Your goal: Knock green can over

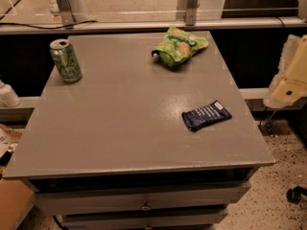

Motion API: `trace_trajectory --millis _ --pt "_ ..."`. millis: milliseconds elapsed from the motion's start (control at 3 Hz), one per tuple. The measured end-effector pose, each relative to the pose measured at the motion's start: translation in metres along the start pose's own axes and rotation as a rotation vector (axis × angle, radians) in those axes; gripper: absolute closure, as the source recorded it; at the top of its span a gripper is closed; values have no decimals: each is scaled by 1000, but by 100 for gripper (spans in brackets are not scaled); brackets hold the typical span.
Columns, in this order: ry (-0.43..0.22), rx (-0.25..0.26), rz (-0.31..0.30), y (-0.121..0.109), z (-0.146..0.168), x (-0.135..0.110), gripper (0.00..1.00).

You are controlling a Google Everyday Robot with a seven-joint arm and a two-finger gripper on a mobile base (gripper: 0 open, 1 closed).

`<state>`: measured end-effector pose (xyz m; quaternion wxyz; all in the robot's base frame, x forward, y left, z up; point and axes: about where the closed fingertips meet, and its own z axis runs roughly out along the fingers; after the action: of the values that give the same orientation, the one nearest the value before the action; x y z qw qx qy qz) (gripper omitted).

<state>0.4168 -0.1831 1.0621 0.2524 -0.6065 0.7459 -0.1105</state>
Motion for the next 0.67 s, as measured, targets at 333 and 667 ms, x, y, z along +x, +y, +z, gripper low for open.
trace_trajectory --millis 333,667 --pt "0 0 0 0 0 0 0" --pt "-65 -11 27 5 6 -18 0"
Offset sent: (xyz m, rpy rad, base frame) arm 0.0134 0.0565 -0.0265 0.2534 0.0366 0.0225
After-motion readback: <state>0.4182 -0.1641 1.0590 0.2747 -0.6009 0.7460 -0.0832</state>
